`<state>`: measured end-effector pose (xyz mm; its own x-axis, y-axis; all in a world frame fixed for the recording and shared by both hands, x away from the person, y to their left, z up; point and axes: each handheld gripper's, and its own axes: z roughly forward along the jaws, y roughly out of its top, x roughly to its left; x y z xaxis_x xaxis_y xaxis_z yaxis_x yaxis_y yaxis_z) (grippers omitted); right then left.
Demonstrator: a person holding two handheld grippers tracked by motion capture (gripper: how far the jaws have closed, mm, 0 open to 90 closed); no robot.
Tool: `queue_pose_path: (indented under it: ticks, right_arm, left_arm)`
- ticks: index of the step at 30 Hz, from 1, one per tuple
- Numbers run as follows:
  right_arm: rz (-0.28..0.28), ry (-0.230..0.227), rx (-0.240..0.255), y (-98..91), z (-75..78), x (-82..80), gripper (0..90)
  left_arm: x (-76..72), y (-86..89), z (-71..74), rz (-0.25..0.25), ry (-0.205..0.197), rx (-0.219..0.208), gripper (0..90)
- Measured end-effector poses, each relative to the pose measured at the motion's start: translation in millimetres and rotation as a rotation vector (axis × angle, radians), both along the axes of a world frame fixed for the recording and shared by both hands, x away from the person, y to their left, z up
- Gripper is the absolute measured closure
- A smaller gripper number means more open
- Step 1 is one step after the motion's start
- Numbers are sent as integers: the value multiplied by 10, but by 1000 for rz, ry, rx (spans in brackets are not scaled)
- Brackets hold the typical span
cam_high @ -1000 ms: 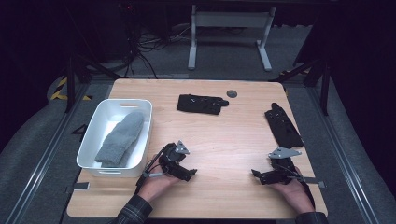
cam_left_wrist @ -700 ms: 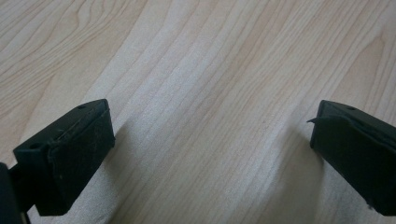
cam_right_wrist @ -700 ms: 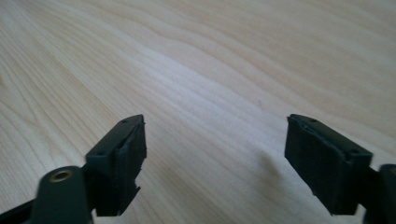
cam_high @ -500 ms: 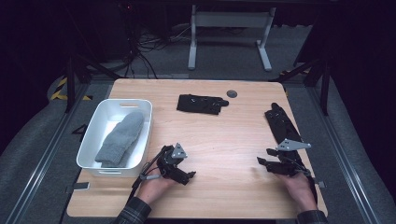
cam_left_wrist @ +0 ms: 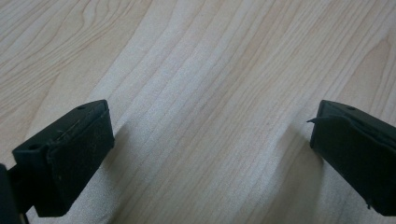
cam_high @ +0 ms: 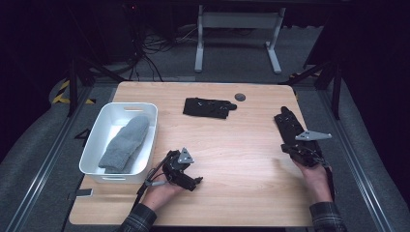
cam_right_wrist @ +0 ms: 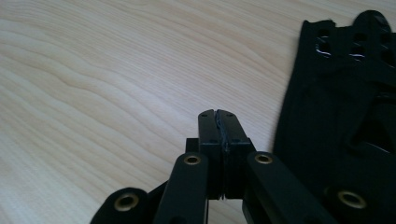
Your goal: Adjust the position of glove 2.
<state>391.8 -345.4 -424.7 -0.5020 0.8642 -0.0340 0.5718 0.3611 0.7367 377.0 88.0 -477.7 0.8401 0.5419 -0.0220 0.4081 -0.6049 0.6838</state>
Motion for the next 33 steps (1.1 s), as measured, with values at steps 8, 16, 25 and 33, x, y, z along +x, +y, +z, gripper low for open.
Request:
queue_pose_path:
  ticks: [8,16,25,33]
  right_arm:
    - [-83,0,-32,-242,-47,167,900]
    - [-141,56,-50,-402,-203,299,900]
    - [-95,86,-55,-325,-228,260,900]
    - [-32,105,-29,-228,-234,198,900]
  left_arm:
    - [1,-1,0,-1,-1,-1,1]
    - [1,-1,0,-1,-1,-1,1]
    - [2,-1,0,-2,-1,-1,1]
    - [2,-1,0,-2,-1,-1,1]
